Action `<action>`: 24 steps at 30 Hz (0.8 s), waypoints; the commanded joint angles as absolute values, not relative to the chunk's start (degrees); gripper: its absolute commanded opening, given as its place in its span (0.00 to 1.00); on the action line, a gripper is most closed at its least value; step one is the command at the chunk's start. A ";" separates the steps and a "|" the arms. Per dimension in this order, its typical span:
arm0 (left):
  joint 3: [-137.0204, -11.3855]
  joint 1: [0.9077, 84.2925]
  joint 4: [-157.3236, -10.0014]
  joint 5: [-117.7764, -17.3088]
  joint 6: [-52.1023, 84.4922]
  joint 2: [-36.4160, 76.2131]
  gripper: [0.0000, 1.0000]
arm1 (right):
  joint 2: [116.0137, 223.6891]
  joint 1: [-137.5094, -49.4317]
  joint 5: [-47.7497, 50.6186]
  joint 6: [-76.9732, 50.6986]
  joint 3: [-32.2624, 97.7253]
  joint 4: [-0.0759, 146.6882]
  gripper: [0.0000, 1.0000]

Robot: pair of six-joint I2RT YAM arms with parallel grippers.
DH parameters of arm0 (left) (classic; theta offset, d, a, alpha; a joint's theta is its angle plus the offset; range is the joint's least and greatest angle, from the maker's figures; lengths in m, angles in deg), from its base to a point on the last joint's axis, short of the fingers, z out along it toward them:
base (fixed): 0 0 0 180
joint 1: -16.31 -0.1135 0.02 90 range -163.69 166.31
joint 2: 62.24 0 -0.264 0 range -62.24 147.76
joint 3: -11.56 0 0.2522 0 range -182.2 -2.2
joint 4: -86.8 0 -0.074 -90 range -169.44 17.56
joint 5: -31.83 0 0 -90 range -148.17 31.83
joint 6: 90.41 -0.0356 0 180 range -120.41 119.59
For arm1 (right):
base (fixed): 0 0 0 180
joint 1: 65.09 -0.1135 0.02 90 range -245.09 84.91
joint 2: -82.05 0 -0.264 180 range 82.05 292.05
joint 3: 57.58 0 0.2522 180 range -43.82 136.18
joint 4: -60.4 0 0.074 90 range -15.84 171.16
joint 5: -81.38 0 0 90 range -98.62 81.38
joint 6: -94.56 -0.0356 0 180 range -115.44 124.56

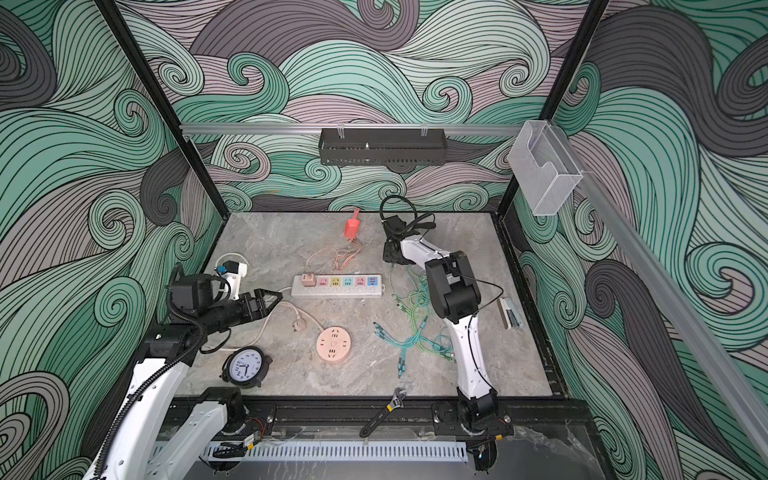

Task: Insert the plug
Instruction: 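Raise the light green charger high toward the back wall with the right gripper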

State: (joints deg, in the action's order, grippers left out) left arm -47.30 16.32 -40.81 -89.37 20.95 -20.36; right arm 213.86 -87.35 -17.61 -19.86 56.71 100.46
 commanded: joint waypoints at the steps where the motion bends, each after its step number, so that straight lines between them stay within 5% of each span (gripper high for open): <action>1: -47.82 15.76 -41.81 -89.89 21.52 -20.10 0.79 | 211.71 -87.28 -15.67 -17.10 55.42 99.34 0.36; 24: -46.34 15.78 -48.33 -95.08 26.04 -18.61 0.79 | 187.87 -87.56 2.74 6.21 50.53 106.51 0.32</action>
